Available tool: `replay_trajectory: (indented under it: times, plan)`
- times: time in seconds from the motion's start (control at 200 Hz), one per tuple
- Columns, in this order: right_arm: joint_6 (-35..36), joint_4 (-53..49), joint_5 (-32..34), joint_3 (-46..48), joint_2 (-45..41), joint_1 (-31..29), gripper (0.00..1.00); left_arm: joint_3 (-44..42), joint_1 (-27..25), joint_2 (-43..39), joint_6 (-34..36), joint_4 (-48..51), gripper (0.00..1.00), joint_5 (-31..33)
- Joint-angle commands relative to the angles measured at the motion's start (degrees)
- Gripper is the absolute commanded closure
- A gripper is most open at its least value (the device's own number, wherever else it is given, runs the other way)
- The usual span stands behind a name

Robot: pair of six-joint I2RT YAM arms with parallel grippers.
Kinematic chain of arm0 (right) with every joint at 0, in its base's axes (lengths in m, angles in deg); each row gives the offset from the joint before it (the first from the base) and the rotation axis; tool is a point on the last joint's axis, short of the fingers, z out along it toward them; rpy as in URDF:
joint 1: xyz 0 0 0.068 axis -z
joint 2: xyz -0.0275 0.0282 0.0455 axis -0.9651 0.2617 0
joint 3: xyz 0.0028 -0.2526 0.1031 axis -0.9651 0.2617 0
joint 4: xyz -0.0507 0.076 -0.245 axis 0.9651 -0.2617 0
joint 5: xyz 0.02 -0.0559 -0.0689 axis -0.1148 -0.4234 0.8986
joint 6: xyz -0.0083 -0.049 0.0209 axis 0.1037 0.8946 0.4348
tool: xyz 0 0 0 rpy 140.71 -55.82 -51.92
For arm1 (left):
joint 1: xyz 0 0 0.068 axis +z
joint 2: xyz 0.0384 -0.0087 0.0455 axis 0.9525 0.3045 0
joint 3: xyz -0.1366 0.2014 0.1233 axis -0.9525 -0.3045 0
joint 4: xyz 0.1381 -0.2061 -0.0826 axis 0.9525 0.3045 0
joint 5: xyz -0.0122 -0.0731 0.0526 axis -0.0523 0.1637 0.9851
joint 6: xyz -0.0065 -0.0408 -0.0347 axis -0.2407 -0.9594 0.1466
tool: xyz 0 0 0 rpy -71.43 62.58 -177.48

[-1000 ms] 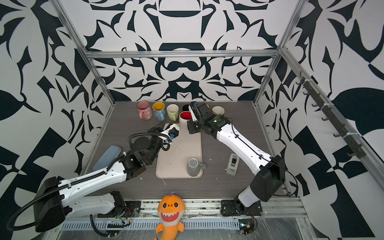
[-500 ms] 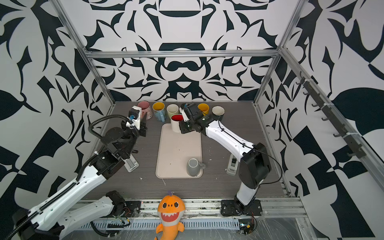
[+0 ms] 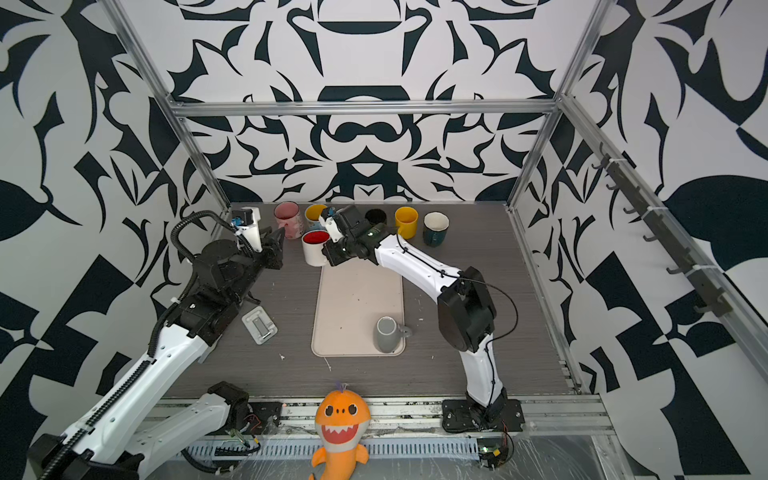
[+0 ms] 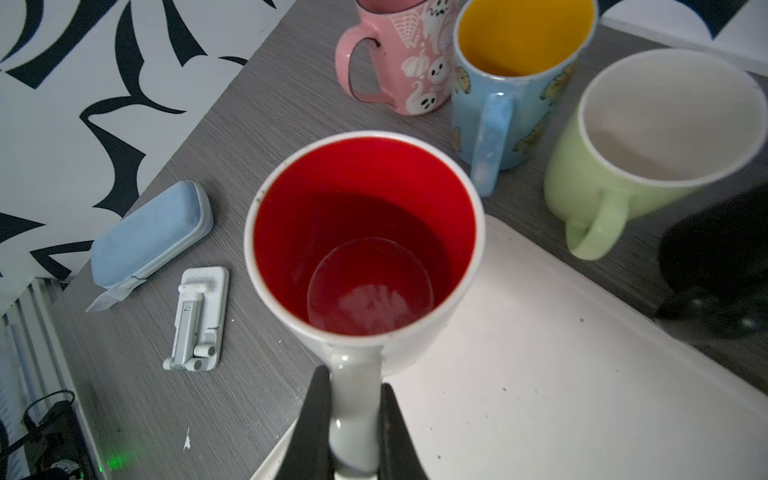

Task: Turn the mug right side up
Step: 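Lower the upright white mug beside the pink mug with the right gripper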

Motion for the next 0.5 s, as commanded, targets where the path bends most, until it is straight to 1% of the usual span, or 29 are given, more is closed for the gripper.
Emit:
replay_trajectory:
  times: [0.0,0.195,0.495]
  plan:
    - [2.37,5.32,-2.49,-5.85,-0.04,-0.95,1.0,-0.77,1.28,-1.13,-4.19,-0.84,0.63,-4.11]
    - [3.82,3.72,-3.24,-11.41,5.48,-2.09,1.0,-1.8,2.19,-1.59,-4.74,-1.39,0.63,-6.0]
    - [5.07,4.46,-3.16,-14.93,10.95,-2.65,1.0,-2.61,2.68,-0.43,-4.76,-3.37,0.63,-7.66]
